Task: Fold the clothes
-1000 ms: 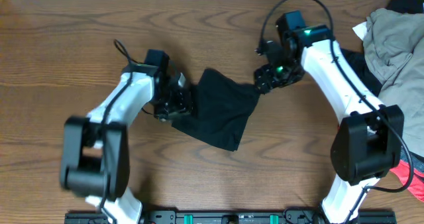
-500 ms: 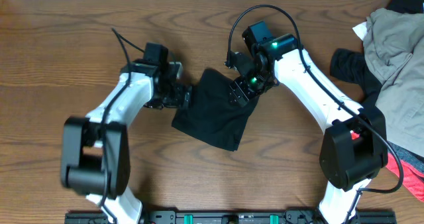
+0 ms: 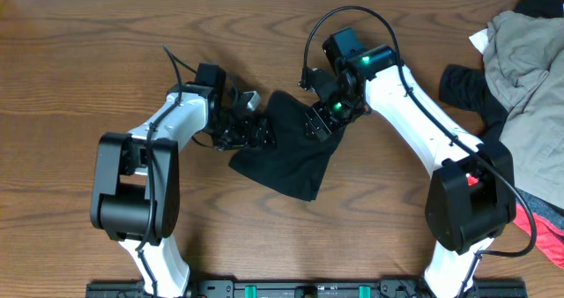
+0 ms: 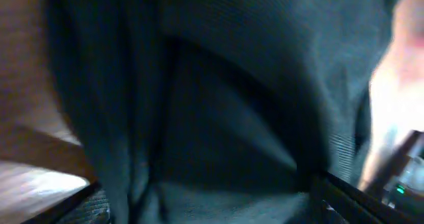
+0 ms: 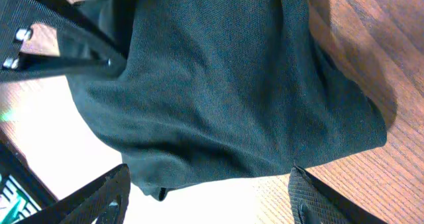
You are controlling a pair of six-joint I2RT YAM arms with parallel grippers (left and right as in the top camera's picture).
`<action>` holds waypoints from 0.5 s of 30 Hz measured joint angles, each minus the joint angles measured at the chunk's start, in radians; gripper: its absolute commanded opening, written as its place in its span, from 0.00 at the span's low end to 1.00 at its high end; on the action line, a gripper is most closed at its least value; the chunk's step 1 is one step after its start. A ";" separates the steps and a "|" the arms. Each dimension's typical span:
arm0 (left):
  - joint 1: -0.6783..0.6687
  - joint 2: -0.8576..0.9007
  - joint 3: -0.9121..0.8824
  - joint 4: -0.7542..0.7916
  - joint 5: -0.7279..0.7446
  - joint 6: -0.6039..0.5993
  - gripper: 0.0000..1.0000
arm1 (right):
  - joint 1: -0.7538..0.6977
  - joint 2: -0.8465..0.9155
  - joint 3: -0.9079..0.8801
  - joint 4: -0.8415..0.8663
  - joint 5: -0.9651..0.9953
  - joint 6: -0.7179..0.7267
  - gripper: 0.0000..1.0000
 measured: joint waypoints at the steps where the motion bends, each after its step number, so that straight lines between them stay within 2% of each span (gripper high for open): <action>1: 0.000 0.002 0.000 -0.006 0.013 0.004 0.84 | 0.000 0.000 0.000 0.000 0.000 0.000 0.75; 2: 0.000 0.004 0.000 -0.012 0.019 0.005 0.80 | 0.000 0.000 0.000 0.000 0.000 0.000 0.75; 7: 0.000 0.005 -0.002 -0.028 0.037 0.009 0.47 | 0.000 0.000 0.000 0.000 0.000 0.000 0.75; 8: 0.000 0.005 -0.003 -0.028 0.040 0.011 0.33 | 0.000 0.000 0.000 0.000 0.000 0.000 0.75; 11: 0.000 0.005 -0.003 -0.027 0.042 0.009 0.19 | 0.000 0.000 0.000 -0.001 0.000 0.000 0.74; 13: 0.000 0.005 -0.003 -0.024 0.043 0.010 0.06 | 0.000 0.000 0.000 -0.002 0.000 0.000 0.72; 15: 0.002 0.005 -0.004 -0.022 0.042 0.013 0.06 | 0.000 0.000 0.000 -0.003 0.000 -0.001 0.69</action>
